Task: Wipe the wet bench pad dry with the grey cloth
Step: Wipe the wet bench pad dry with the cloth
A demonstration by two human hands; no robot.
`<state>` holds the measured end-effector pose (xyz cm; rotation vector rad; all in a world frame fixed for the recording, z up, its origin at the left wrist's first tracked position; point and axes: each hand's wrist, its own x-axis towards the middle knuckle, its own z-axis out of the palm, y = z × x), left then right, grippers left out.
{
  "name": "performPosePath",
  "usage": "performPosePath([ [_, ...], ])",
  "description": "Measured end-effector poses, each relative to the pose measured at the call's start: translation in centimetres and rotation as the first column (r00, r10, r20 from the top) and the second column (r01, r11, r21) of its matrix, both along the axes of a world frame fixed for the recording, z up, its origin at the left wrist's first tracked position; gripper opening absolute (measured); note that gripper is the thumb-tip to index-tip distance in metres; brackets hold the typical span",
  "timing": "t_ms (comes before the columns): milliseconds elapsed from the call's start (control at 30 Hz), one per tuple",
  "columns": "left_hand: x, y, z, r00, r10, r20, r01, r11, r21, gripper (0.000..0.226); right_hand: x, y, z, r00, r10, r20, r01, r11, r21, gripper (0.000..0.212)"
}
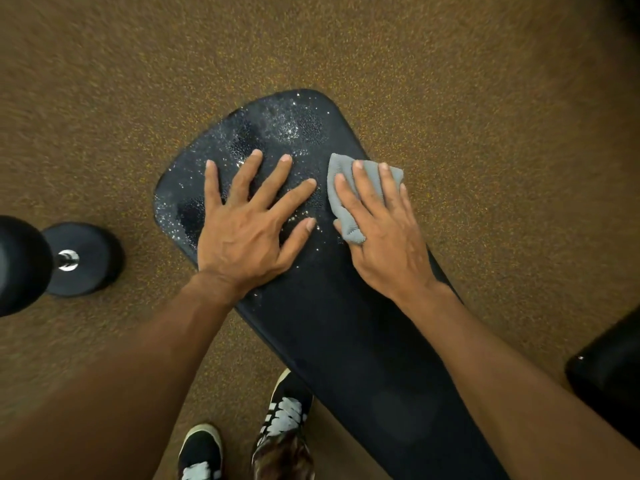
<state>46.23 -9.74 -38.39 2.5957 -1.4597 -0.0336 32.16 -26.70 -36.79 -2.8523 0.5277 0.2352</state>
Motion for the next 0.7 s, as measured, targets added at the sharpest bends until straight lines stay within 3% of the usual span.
performPosePath([
  [200,0.0,0.0,-0.1,1.0,0.009,-0.006,-0.009,1.0,-0.015,0.054,1.2,1.1,0.5,0.972,-0.233,-0.039,0.234,0.972,0.034,0.065],
  [400,0.0,0.1,-0.1,0.999,0.02,-0.029,-0.021,0.999,-0.042,0.05,-0.8,3.1,0.8,0.996,-0.025,-0.088,0.021,0.999,-0.05,0.067],
  [567,-0.1,0.1,0.0,0.999,0.032,-0.042,-0.035,0.998,-0.051,0.048,0.0,0.6,1.1,0.96,-0.262,-0.101,0.261,0.965,-0.03,0.069],
  [633,-0.2,0.1,-0.1,0.999,0.033,-0.035,-0.036,0.997,-0.062,0.046,1.8,1.7,0.9,0.966,-0.248,-0.07,0.248,0.969,-0.006,0.071],
  [700,-0.1,0.1,-0.3,0.999,0.035,-0.033,-0.037,0.997,-0.074,0.045,1.7,3.3,0.8,0.99,-0.134,-0.05,0.134,0.991,-0.007,0.069],
])
